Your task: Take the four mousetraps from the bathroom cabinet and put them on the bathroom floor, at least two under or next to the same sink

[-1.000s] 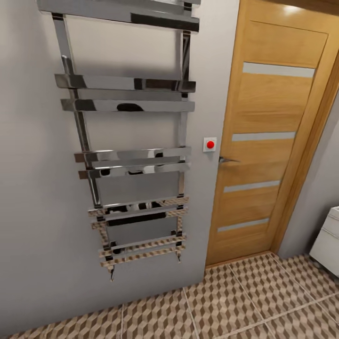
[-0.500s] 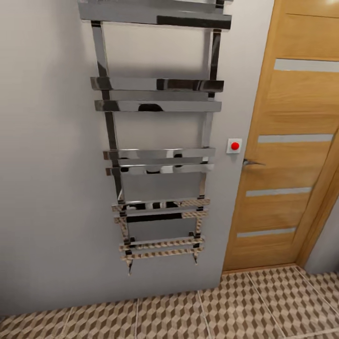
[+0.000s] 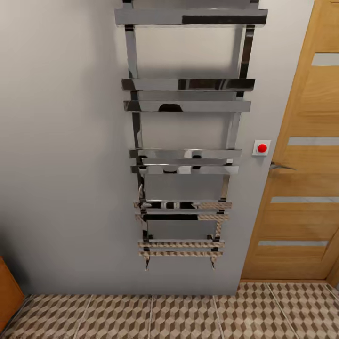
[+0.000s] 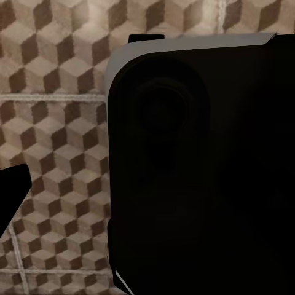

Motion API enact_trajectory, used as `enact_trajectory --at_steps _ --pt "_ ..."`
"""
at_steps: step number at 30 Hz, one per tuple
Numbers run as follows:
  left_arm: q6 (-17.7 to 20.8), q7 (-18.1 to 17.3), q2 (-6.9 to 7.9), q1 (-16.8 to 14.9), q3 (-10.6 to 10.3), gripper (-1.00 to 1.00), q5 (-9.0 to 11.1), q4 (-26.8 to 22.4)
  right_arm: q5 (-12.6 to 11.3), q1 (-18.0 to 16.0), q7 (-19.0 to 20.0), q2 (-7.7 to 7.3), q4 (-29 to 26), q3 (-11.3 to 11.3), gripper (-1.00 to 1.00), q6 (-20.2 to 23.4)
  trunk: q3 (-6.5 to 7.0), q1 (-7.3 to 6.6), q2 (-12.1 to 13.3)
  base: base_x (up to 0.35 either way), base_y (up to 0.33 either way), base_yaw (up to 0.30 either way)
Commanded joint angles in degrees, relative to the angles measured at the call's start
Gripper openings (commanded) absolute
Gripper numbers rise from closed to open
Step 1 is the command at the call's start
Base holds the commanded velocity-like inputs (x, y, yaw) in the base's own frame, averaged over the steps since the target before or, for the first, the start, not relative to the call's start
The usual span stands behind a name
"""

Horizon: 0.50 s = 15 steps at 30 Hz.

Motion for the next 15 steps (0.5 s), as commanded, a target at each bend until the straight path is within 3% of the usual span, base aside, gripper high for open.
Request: enact_trajectory --at_steps 1,15 --pt "-0.1 0.0 0.0 0.0 0.0 1.0 0.0 0.0 0.1 0.0 -0.1 0.0 0.0 0.0 1.0 -0.1 -0.05 0.0 0.0 0.0 0.0 0.269" --pt "-0.1 0.0 0.0 0.0 0.0 1.0 0.0 0.0 0.1 0.0 -0.1 0.03 0.0 0.0 1.0 -0.1 -0.05 0.0 0.0 0.0 0.0 0.269"
